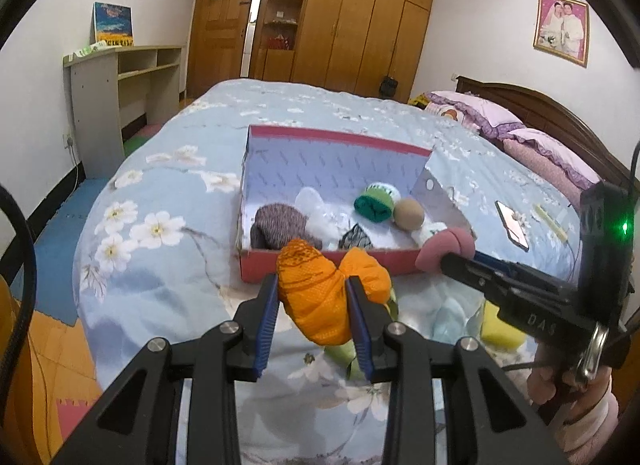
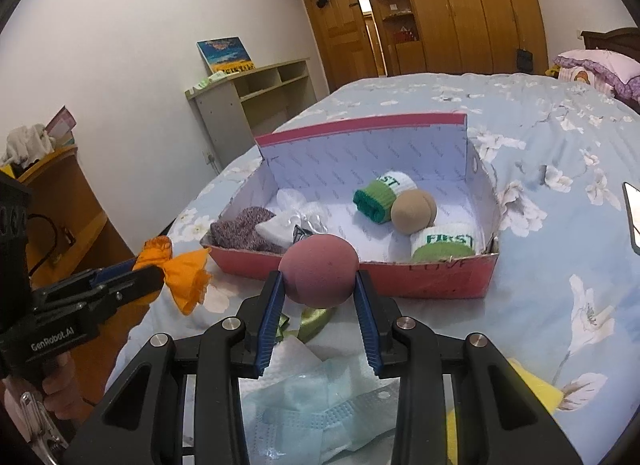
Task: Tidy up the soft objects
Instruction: 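Carry the orange item and pink ball into the box and open both tools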
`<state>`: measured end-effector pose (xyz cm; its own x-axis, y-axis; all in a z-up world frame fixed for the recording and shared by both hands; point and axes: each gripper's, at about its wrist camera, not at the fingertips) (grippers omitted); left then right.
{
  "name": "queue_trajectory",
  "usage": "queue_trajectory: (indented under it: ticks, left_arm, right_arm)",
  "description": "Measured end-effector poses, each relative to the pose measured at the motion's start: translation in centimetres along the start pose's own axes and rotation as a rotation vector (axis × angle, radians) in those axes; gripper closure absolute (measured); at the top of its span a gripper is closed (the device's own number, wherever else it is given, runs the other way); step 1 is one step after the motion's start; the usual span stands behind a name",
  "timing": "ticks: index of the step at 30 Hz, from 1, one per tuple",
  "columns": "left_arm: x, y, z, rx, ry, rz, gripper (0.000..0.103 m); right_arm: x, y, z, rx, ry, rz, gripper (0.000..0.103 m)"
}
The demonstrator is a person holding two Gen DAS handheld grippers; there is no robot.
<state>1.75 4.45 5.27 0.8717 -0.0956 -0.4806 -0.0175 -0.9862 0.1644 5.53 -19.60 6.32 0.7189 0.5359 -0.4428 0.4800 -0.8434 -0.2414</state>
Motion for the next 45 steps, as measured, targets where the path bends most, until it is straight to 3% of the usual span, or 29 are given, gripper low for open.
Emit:
queue_trajectory:
  ticks: [23,45]
  left_arm:
    - [3.8,1.7,-4.7,0.003,0.06,-0.001,0.068]
    - [12.0,0.1,-6.2,0.004,0.056,-0.083,0.068]
  right_arm:
    - [-0.1,-0.5,-2.5,-0.06,0.067,0.048,0.066]
    - [4.7,0.4,-2.8,-0.084,0.007,0.058,0.066]
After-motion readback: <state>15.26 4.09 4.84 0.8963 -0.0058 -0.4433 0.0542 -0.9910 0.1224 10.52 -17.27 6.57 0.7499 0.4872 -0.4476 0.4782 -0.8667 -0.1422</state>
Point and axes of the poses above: each gripper's, at about its wrist camera, not at the fingertips, and x roughly the way its jaws point, y to its right, z to its underside, and after that the axes turned 8 degrees about y, right-handed
